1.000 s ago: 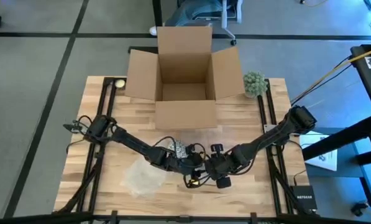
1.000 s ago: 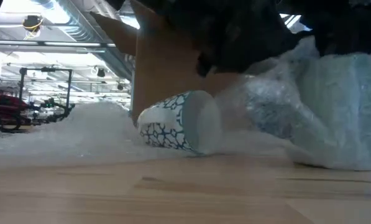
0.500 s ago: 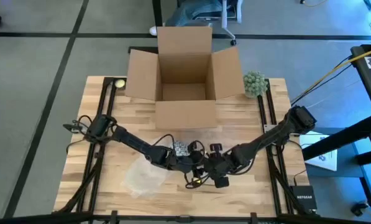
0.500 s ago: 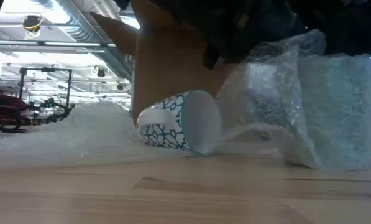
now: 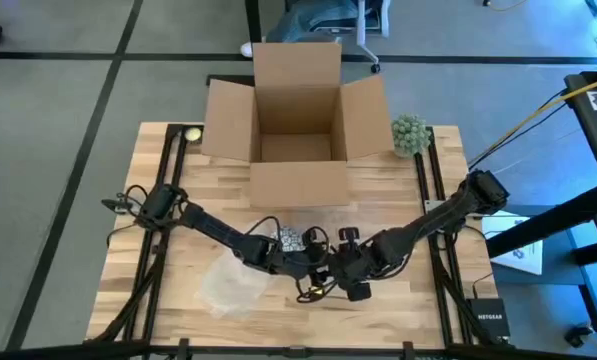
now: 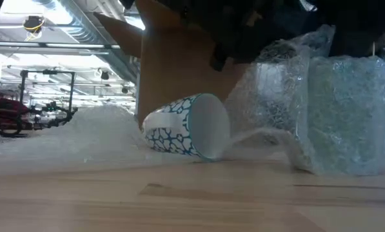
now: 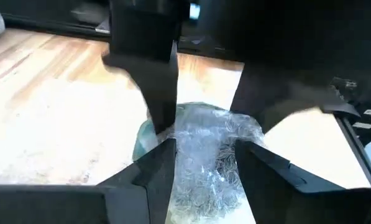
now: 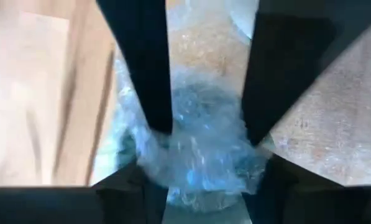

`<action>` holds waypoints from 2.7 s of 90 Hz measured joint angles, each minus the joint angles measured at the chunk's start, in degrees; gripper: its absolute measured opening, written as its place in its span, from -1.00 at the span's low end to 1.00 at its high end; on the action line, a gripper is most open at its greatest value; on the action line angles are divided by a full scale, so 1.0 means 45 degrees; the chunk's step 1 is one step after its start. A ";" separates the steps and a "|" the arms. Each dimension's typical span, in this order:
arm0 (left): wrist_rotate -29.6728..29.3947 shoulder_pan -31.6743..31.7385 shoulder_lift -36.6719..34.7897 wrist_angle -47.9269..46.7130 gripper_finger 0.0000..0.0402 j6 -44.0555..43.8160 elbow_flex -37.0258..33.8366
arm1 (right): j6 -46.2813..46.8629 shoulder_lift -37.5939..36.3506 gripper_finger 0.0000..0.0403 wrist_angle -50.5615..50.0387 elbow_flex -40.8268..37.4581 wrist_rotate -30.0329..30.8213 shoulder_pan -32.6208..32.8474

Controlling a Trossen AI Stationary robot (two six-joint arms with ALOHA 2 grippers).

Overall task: Wrap mug
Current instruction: Wrap the green mug with the right transparent bubble wrap

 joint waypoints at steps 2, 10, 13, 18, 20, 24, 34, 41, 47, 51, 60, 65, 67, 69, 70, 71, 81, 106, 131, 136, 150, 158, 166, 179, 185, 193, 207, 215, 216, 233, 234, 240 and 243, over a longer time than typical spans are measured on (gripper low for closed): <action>0.0003 0.0000 0.0000 0.0000 -0.24 0.0010 0.0000 | -0.0001 0.0000 -0.25 -0.0238 0.0168 -0.0008 0.0000; -0.0005 0.0013 0.0000 -0.0023 -0.24 0.0041 0.0000 | 0.0007 0.0000 -0.25 -0.1426 0.0891 -0.0009 0.0000; -0.0004 0.0015 0.0000 -0.0027 -0.24 0.0041 0.0000 | 0.0058 -0.0003 -0.25 -0.1948 0.1198 -0.0010 0.0000; -0.0006 0.0041 0.0000 -0.0029 -0.24 0.0041 0.0000 | 0.0148 -0.0010 -0.25 -0.2633 0.1688 0.0007 0.0000; -0.0006 0.0054 0.0000 -0.0029 -0.24 0.0041 0.0000 | 0.0192 -0.0015 -0.25 -0.2824 0.1863 0.0053 0.0000; -0.0006 0.0078 0.0000 -0.0027 -0.24 0.0022 0.0000 | 0.0269 -0.0023 -0.25 -0.2995 0.2118 0.0298 0.0000; -0.0006 0.0083 0.0000 -0.0029 -0.24 -0.0061 0.0000 | 0.0037 -0.0039 -0.25 -0.2111 0.2137 0.1062 0.0000; -0.0006 0.0087 0.0000 -0.0034 -0.24 -0.0002 0.0000 | -0.0006 -0.0015 -0.25 -0.1273 0.1650 0.1005 -0.0005; -0.0011 0.0087 0.0000 -0.0034 -0.24 0.0041 0.0000 | 0.0047 0.0015 -0.25 -0.0992 0.1035 0.0995 0.0000; -0.0032 0.0087 0.0000 -0.0103 -0.24 0.0039 -0.0005 | 0.0290 0.0015 -0.25 -0.0992 0.0625 0.1081 0.0000; -0.0029 0.0087 -0.0024 0.0035 -0.24 0.0041 0.0004 | 0.0821 0.0024 -0.26 -0.0550 -0.0250 0.1113 0.0009; -0.0027 0.0087 -0.0024 0.0049 -0.24 0.0050 0.0010 | 0.0893 0.0024 -0.29 0.0052 -0.0672 0.1146 0.0000; -0.0025 0.0087 -0.0027 0.0038 -0.24 0.0056 0.0010 | 0.0907 0.0024 -0.31 0.0294 -0.0850 0.1181 0.0000; -0.0025 0.0084 -0.0027 0.0012 -0.24 0.0056 0.0010 | 0.0912 0.0020 -0.33 0.0492 -0.1010 0.1200 0.0000; -0.0024 0.0083 -0.0026 -0.0003 -0.24 0.0056 0.0010 | 0.0935 0.0019 -0.34 0.0569 -0.1086 0.1189 0.0000; -0.0020 0.0083 -0.0024 -0.0015 -0.24 0.0056 0.0010 | 0.0957 0.0020 -0.35 0.0635 -0.1158 0.1178 0.0000; -0.0019 0.0083 -0.0027 0.0044 -0.24 0.0046 0.0010 | 0.1025 0.0024 -0.48 0.0820 -0.1489 0.1084 0.0000; -0.0001 0.0219 -0.0024 -0.0557 -0.24 -0.0294 0.0010 | 0.0931 0.0019 -0.75 0.0818 -0.1505 0.0555 0.0000; -0.0001 0.0209 -0.0024 -0.0952 -0.24 -0.0402 0.0010 | 0.1102 0.0019 -0.77 0.0817 -0.1510 -0.0010 -0.0024; -0.0005 0.0214 -0.0024 -0.0910 -0.24 -0.0538 0.0010 | 0.1106 0.0016 -0.73 0.0809 -0.1510 -0.0014 -0.0024; -0.0006 0.0214 -0.0024 -0.0928 -0.24 -0.0571 0.0010 | 0.1053 -0.0238 -0.51 0.0628 -0.1345 0.0035 -0.0024; -0.0006 0.0214 -0.0024 -0.0913 -0.24 -0.0545 0.0010 | 0.0882 -0.0381 -0.36 0.0387 -0.1068 0.0030 -0.0024; -0.0001 0.0213 -0.0024 -0.0937 -0.24 -0.0535 0.0010 | 0.0715 -0.0423 -0.22 -0.0232 -0.0608 -0.0006 -0.0010; -0.0001 0.0214 -0.0024 -0.0918 -0.24 -0.0518 0.0010 | 0.0719 -0.0450 -0.09 -0.0659 -0.0203 -0.0775 0.0010; -0.0006 0.0214 -0.0024 -0.0918 -0.24 -0.0532 0.0010 | 0.0719 -0.0444 -0.07 -0.0483 -0.0203 -0.1572 0.0015; -0.0006 0.0214 -0.0024 -0.0913 -0.24 -0.0571 0.0010 | 0.0781 -0.0416 -0.05 -0.0143 -0.0203 -0.1923 0.0015; -0.0006 0.0214 -0.0024 -0.0908 -0.24 -0.0520 0.0010 | 0.0827 -0.0326 -0.05 0.0961 -0.0358 -0.1950 0.0019; -0.0006 0.0214 -0.0024 -0.0905 -0.24 -0.0396 0.0010 | 0.0856 -0.0078 -0.05 0.1218 -0.0773 -0.2028 0.0019; -0.0005 0.0214 -0.0024 -0.0901 -0.24 -0.0396 0.0010 | 0.0852 -0.0035 -0.05 0.1225 -0.0825 -0.2026 0.0019; -0.0006 0.0214 -0.0024 -0.0865 -0.24 -0.0411 0.0010 | 0.0810 0.0569 -0.05 0.1587 -0.1318 -0.1860 0.0098; -0.0006 0.0214 -0.0021 -0.0868 -0.24 -0.0411 0.0010 | 0.0810 0.0603 -0.05 0.1601 -0.1334 -0.1827 0.0126; -0.0006 0.0189 -0.0019 -0.0904 -0.24 -0.0415 0.0010 | 0.0666 0.0665 -0.08 0.1717 -0.1351 -0.1639 0.0310; -0.0001 0.0187 -0.0019 -0.0913 -0.24 -0.0406 0.0010 | 0.0521 0.0661 -0.12 0.1720 -0.1359 -0.1472 0.0430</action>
